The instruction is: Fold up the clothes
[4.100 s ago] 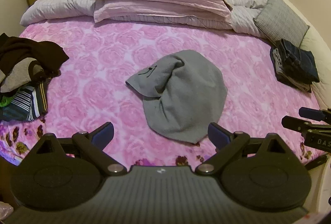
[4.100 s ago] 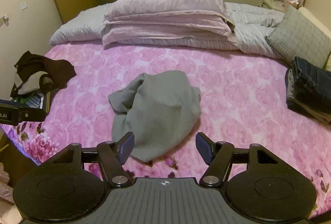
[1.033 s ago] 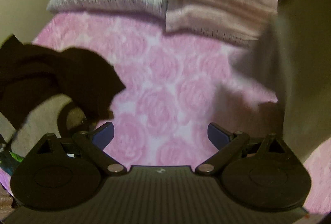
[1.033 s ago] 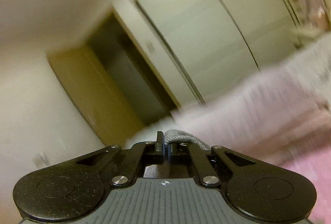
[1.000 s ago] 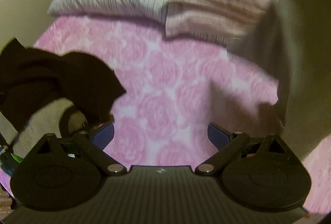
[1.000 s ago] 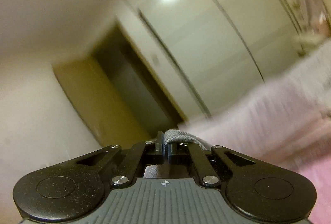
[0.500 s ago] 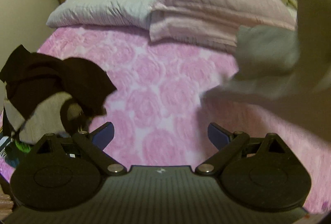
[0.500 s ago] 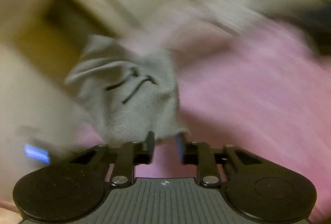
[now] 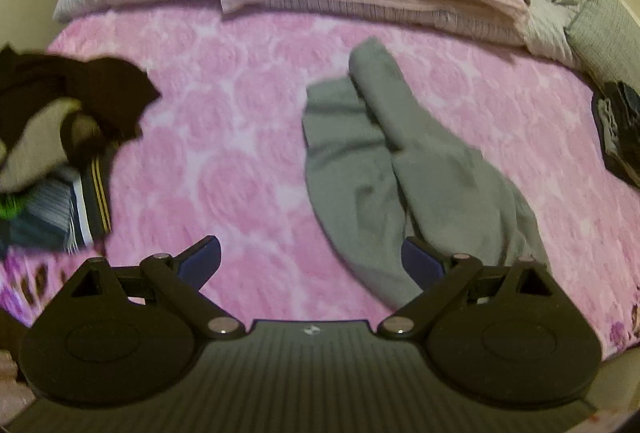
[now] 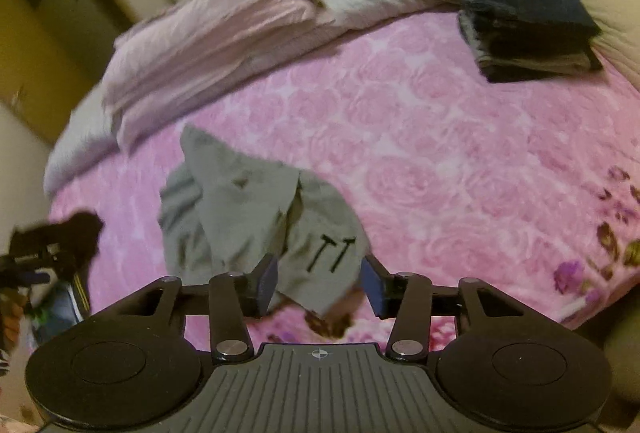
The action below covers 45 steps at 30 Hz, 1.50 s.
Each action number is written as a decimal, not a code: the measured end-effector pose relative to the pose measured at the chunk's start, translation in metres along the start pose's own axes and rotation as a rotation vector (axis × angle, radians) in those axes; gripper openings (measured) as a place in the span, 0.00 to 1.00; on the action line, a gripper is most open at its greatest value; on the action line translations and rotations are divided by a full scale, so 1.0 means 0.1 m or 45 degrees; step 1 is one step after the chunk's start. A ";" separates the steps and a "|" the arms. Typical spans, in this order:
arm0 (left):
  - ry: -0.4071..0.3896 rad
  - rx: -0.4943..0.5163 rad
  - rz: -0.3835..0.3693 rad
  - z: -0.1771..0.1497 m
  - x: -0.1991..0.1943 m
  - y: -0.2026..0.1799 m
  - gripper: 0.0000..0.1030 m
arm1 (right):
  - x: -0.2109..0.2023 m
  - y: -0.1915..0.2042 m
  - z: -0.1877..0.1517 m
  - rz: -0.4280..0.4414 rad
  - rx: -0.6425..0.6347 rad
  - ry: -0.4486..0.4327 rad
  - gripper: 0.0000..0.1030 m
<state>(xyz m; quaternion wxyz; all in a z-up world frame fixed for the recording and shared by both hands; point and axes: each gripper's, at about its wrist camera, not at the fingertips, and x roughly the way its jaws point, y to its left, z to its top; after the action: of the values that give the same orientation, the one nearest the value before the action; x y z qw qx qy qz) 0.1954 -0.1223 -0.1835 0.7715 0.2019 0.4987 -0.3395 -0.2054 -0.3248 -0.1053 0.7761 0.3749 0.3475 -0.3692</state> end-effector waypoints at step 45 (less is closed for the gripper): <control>0.046 -0.424 -0.298 1.85 3.58 0.91 0.65 | 5.36 2.35 2.07 0.544 -0.717 0.142 0.05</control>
<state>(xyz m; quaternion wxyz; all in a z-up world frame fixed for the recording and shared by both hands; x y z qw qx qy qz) 0.4753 -0.2951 -0.4325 0.7403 0.0181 0.5820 -0.3360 0.3059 -0.5614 -0.3675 0.8886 0.2300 0.3911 -0.0675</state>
